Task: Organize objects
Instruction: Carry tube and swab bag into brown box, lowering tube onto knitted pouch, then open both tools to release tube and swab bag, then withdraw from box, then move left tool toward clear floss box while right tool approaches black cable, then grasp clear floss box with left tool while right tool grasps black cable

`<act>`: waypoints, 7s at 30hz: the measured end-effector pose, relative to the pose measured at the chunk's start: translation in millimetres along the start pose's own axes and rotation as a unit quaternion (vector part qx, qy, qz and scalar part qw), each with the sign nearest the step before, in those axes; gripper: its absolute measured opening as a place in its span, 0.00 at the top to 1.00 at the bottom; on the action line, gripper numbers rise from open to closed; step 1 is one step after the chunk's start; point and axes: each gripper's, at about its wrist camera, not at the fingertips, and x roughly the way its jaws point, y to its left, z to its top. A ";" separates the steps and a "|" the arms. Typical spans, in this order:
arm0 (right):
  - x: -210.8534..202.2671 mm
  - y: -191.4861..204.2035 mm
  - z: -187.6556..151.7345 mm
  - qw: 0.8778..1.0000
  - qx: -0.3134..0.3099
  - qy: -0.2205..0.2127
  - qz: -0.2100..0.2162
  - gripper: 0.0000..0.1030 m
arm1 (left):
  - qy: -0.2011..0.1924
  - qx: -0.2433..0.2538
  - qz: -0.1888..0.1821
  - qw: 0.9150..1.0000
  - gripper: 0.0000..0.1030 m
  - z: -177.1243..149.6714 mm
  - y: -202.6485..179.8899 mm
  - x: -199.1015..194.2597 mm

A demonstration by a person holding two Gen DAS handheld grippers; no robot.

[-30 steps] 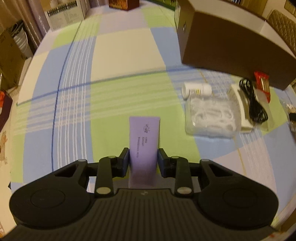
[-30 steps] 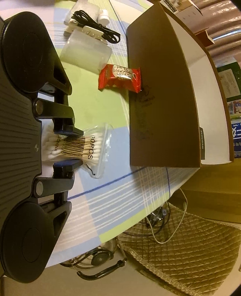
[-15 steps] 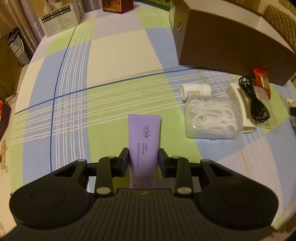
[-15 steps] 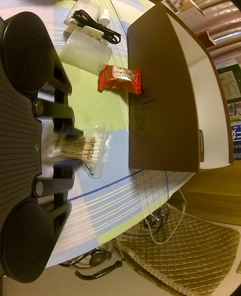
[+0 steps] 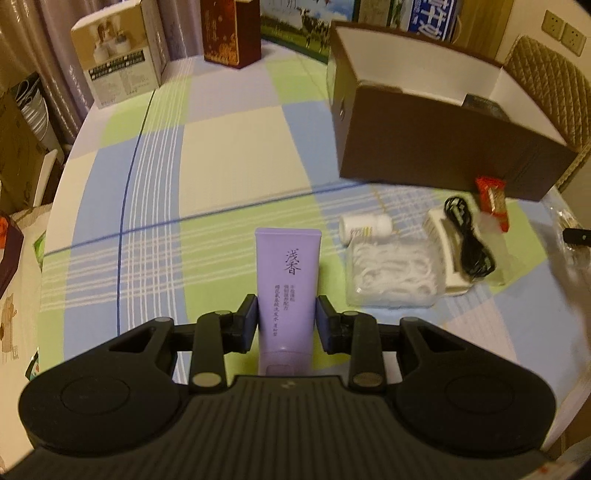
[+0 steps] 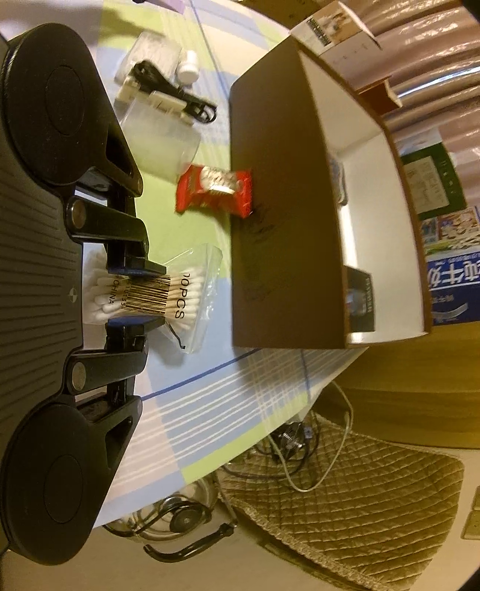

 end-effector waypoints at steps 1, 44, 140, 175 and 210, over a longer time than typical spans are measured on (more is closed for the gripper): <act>-3.0 1.5 2.0 1.000 -0.001 -0.003 0.004 0.83 | -0.005 0.001 -0.002 1.000 0.73 3.0 -1.3 -3.6; 23.3 39.5 164.6 0.993 -0.031 -0.061 0.092 0.83 | -0.065 0.057 -0.040 0.995 0.73 221.4 -120.0 59.5; -34.1 91.7 31.5 0.994 -0.035 -0.018 0.099 0.13 | 0.003 -0.005 -0.009 1.000 0.08 40.7 -35.7 -8.5; 1.4 75.4 8.9 0.997 -0.001 0.045 0.063 0.26 | 0.050 0.064 -0.031 0.996 0.03 27.6 -82.0 77.8; 74.7 140.8 32.0 0.988 -0.030 0.057 0.138 0.82 | 0.057 -0.064 0.063 0.994 0.18 -20.3 49.7 54.6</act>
